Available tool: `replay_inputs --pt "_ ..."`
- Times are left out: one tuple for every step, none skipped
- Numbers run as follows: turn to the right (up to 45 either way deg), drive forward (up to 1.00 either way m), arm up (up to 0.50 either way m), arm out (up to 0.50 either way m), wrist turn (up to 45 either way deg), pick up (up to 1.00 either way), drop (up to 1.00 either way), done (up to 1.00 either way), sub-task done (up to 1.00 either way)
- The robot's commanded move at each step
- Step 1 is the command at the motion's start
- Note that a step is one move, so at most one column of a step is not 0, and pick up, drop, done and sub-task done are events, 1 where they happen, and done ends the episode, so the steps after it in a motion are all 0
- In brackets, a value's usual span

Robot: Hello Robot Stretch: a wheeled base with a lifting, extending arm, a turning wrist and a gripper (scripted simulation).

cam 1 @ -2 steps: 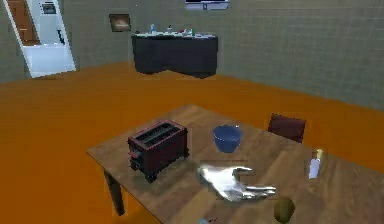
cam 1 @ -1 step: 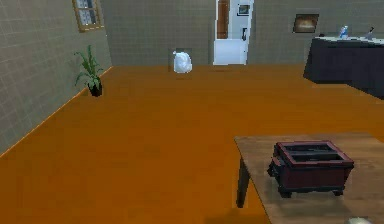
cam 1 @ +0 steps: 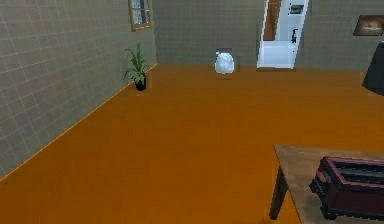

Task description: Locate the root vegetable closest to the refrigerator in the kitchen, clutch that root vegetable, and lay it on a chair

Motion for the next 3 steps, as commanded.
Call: replay_inputs --pt "0.0 0.0 0.5 0.0 0.0 0.0 0.0 0.0 0.0" --pt "0.0 0.0 0.26 0.0 0.0 0.0 0.0 0.0 0.0" --pt "0.0 0.0 0.0 0.36 0.0 0.0 0.0 0.0 0.0"
